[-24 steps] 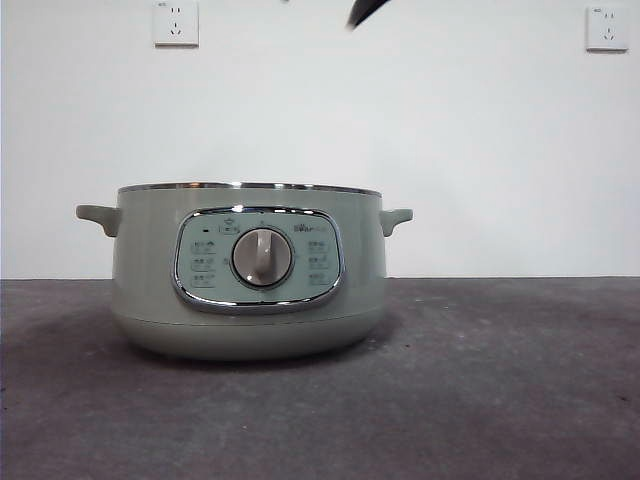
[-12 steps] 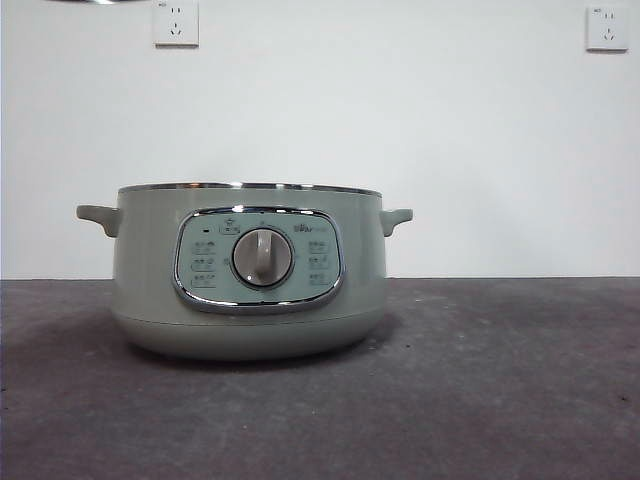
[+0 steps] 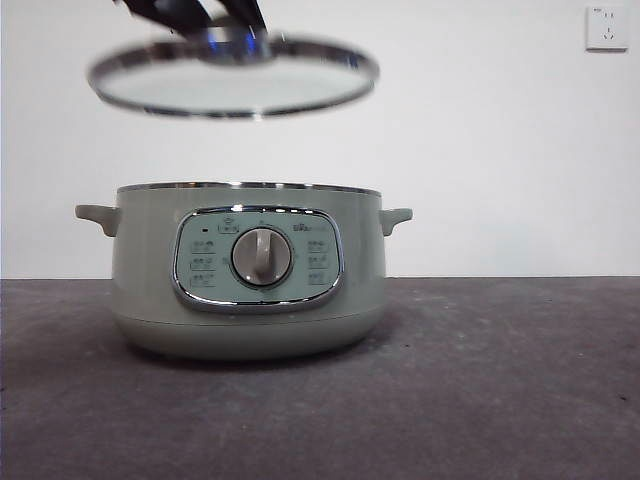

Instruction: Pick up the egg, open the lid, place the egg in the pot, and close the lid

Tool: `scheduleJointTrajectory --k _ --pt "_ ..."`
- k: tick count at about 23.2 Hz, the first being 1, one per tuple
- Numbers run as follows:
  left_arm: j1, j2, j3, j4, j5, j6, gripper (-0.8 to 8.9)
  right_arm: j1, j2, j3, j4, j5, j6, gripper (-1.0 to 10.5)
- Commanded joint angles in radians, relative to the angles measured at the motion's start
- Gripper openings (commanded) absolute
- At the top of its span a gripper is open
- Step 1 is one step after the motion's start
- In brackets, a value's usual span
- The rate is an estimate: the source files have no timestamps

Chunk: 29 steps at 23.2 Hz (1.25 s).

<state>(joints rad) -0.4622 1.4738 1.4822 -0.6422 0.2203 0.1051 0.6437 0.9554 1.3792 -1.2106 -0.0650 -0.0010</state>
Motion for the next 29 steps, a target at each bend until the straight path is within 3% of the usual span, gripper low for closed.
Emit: scheduleJointTrajectory --k 1,9,29 --pt "-0.002 0.058 0.003 0.060 -0.007 0.011 -0.07 0.003 -0.073 -0.044 -0.002 0.032 0.056 3.4" --pt "-0.002 0.175 0.003 0.143 -0.016 0.011 -0.08 0.003 -0.191 -0.070 -0.078 0.101 0.089 3.4" --pt "-0.002 0.200 0.003 0.018 -0.039 0.023 -0.08 0.003 -0.195 -0.070 -0.091 0.122 0.087 3.4"
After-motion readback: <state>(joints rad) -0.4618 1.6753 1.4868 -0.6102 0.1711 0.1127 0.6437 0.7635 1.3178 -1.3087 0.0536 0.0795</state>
